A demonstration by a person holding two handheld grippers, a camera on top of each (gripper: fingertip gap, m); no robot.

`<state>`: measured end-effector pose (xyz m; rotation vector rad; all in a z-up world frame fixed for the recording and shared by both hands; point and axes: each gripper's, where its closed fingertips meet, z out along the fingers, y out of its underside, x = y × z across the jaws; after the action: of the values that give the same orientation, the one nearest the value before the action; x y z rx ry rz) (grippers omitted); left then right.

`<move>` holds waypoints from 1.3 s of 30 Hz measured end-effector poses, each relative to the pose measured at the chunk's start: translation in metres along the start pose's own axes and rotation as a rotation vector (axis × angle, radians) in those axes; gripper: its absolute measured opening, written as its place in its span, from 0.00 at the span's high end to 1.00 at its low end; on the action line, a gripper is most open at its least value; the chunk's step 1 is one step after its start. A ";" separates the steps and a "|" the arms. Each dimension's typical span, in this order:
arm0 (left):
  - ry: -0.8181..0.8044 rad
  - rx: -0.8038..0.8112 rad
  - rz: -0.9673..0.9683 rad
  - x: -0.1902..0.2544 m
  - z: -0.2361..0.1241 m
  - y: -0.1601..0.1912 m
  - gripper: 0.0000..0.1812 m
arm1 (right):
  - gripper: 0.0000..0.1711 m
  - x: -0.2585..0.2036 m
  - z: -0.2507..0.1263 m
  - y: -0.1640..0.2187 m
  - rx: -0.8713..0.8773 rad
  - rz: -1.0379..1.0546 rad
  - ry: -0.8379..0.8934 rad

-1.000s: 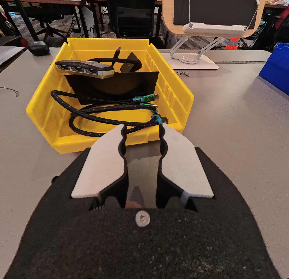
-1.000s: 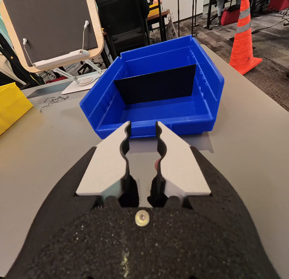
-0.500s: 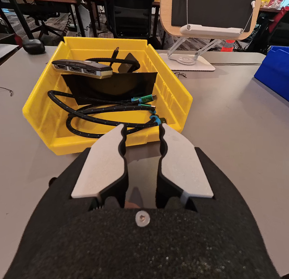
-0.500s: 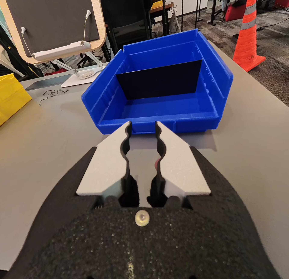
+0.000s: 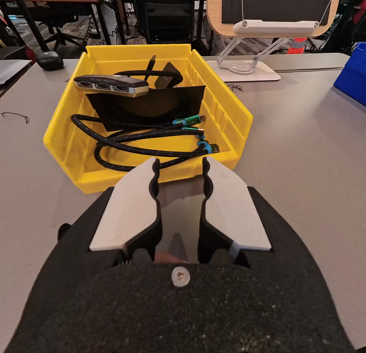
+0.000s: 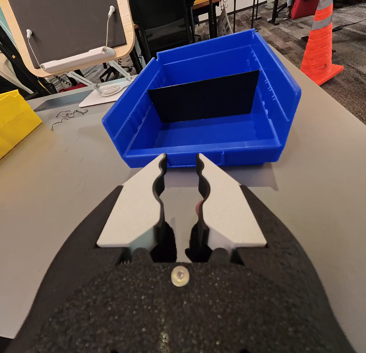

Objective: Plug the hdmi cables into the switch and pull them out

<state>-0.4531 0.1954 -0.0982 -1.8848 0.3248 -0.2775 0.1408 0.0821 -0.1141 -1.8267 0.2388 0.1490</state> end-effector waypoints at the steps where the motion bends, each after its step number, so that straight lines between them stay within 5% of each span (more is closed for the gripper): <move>1: -0.002 0.000 0.000 -0.001 0.000 0.000 0.77 | 0.84 0.000 0.000 0.000 -0.001 0.000 -0.001; 14: -0.006 -0.011 0.045 0.001 0.002 0.002 0.77 | 0.84 -0.003 0.004 0.005 -0.028 -0.014 -0.008; 20: 0.241 -0.124 0.179 0.027 0.001 0.024 0.77 | 0.84 -0.005 0.005 0.008 -0.039 -0.023 -0.009; 25: 0.279 -0.164 0.285 0.026 -0.008 0.018 0.80 | 0.84 -0.007 0.005 0.011 -0.052 -0.037 -0.010; 39: 0.087 -0.604 0.953 -0.054 0.014 -0.010 0.79 | 0.84 -0.002 0.006 0.016 -0.074 -0.046 0.001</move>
<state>-0.4977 0.2302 -0.0952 -2.0541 1.4245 0.4343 0.1354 0.0842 -0.1300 -1.9045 0.1940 0.1258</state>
